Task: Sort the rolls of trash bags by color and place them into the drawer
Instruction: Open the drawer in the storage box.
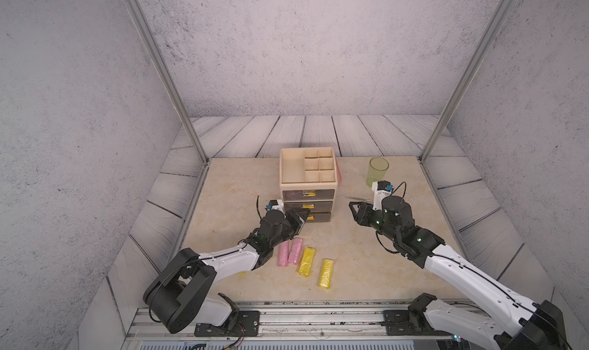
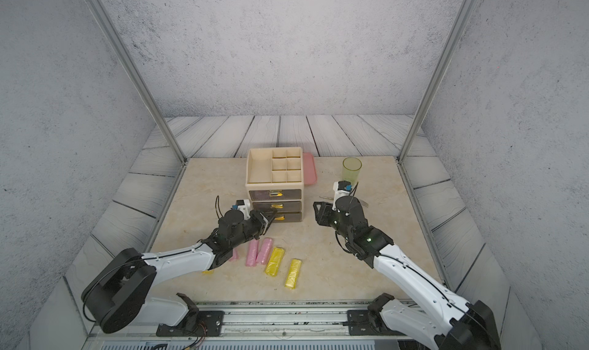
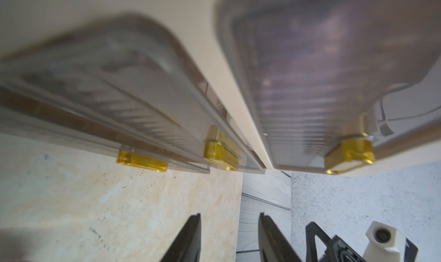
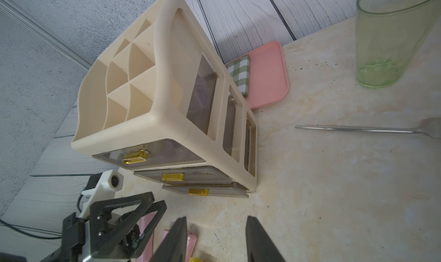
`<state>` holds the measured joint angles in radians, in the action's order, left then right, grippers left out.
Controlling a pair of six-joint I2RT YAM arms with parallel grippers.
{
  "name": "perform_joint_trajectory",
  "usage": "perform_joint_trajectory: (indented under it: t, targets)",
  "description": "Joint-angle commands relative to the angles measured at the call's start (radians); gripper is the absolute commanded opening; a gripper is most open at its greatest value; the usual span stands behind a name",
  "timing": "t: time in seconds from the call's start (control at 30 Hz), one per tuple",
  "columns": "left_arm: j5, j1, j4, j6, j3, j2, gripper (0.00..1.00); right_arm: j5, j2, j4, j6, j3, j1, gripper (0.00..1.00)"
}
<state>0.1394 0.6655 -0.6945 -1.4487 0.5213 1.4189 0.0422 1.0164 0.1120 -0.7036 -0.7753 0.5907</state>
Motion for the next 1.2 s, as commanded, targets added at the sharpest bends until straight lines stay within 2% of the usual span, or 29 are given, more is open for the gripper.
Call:
perform_joint_trajectory:
  t: [0.0,0.27,0.5,0.77,0.93,1.17]
  targets:
    - [-0.068,0.008,-0.107,-0.023,0.005,0.056,0.44,-0.046,-0.039,0.023,-0.004,-0.018,-0.009,0.44]
    - [-0.085,0.014,-0.23,-0.022,0.03,0.152,0.44,-0.068,-0.115,0.046,-0.023,0.022,-0.012,0.45]
    - [-0.105,0.029,-0.264,-0.016,0.025,0.166,0.4,-0.074,-0.094,0.053,0.003,0.018,-0.017,0.45]
    - [-0.115,0.034,-0.271,0.0,0.031,0.153,0.39,-0.043,0.017,0.143,0.158,-0.159,-0.019,0.47]
    - [-0.129,0.034,-0.268,-0.002,0.048,0.173,0.39,-0.014,0.123,0.14,0.205,-0.274,-0.025,0.58]
    - [-0.149,0.034,-0.293,-0.021,0.064,0.209,0.36,0.033,0.348,0.186,0.219,-0.507,-0.039,0.69]
